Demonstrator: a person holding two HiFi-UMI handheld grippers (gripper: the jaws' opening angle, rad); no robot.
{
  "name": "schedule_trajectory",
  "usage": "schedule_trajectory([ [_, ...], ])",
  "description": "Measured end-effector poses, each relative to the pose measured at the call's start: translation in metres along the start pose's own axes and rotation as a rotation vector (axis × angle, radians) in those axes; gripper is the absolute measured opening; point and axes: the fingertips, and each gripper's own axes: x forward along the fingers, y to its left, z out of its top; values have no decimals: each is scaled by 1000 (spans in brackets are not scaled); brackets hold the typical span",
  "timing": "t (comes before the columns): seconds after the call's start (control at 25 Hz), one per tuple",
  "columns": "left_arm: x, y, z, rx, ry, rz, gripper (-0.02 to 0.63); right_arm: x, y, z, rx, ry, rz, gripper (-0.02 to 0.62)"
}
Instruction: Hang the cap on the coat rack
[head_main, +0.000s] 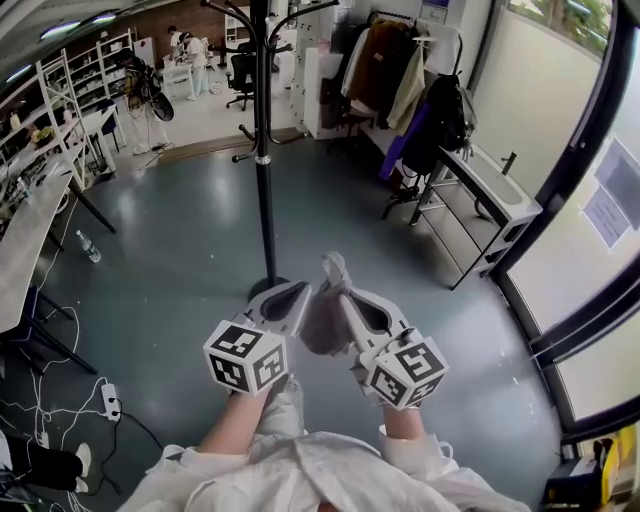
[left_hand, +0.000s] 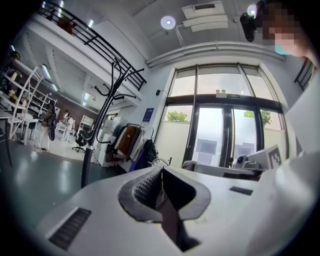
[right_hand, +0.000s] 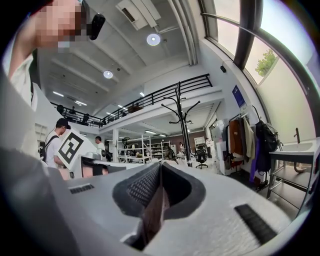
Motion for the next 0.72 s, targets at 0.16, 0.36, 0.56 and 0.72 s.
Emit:
schedule_trajectory([
  [0.16,15,10,-4,1,4,-11,17,9,-15,-5,4,6,-20,15],
  [0.36,42,23,3,0,1,-34,17,27,-41,-4,11,-8,-44,15],
  [0.56,67,52,9,-3,2,-17,17,56,-64,-4,-2,-18,-59,15],
  [0.72,93,80,31,9,-16,-34,17,92,-82,6,-18,-25,-65,15],
])
